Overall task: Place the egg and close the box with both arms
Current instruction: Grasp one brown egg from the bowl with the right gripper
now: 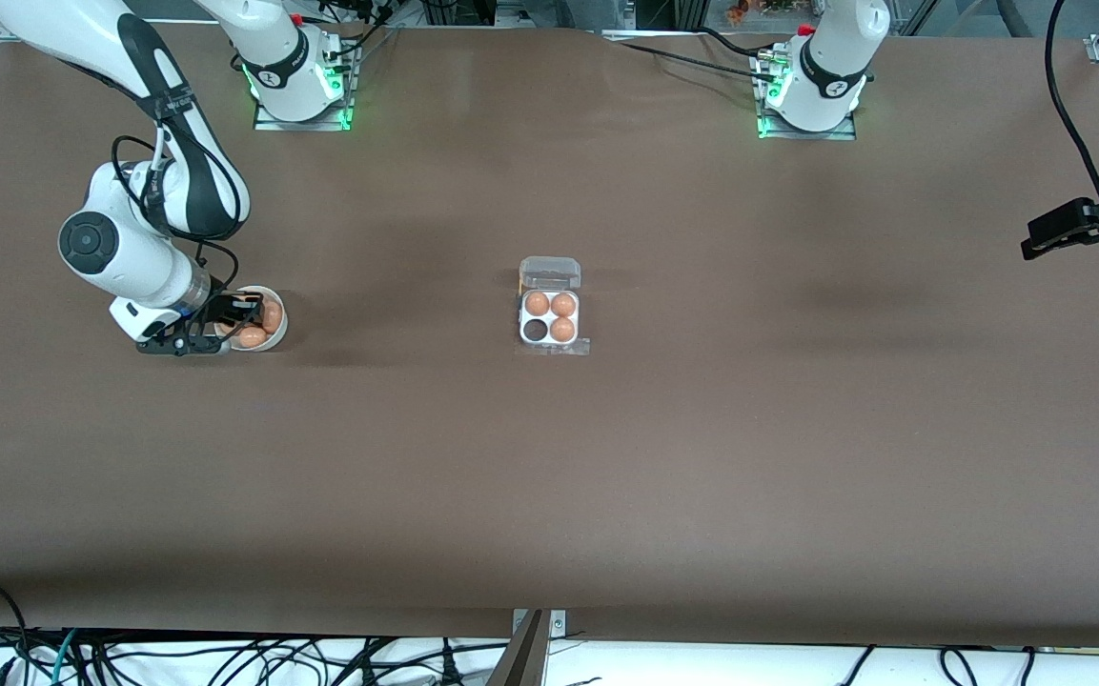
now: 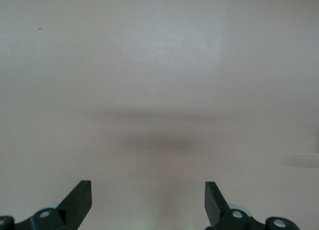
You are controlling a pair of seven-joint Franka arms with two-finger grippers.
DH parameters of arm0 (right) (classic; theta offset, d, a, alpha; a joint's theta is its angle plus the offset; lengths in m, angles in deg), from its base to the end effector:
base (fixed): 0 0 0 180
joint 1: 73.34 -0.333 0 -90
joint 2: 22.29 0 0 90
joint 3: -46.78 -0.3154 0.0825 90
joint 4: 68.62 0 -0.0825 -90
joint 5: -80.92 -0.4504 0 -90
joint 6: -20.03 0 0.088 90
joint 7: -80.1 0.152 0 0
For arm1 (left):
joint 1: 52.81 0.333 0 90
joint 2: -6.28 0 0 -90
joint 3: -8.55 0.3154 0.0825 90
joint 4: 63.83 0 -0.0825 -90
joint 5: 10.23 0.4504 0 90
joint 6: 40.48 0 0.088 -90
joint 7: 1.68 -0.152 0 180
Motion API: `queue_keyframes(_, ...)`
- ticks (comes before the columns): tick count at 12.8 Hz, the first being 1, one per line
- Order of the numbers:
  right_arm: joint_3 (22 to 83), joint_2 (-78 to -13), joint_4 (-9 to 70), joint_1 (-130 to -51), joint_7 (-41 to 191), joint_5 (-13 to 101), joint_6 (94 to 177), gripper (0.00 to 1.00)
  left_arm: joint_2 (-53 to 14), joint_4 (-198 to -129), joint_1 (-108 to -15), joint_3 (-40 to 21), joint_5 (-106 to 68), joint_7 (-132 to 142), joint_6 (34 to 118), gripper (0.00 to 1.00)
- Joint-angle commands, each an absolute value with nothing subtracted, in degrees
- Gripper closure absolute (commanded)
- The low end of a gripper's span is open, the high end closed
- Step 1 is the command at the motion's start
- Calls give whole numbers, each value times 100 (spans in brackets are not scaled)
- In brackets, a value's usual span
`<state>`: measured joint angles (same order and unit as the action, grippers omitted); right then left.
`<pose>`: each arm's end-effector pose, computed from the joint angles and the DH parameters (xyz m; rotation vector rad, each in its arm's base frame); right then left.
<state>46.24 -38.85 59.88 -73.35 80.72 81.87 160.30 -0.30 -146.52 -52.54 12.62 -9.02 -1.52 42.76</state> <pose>0.5695 0.0053 0.1310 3.1306 0.0183 -0.1308 0.6370 0.0496 0.5649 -3.1094 -0.1243 0.1650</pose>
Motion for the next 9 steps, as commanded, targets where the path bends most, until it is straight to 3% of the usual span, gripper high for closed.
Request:
queue_keyframes(1,4582,-3838,5944,-7316,7974,8163,15873,65,-40,-14539,-5229,1250,-786,-283,4231,0)
queue_keyframes(9,4573,-3916,5303,-7386,7966,8163,15196,68,-40,-14539,-5229,1251,-786,-283,4231,0)
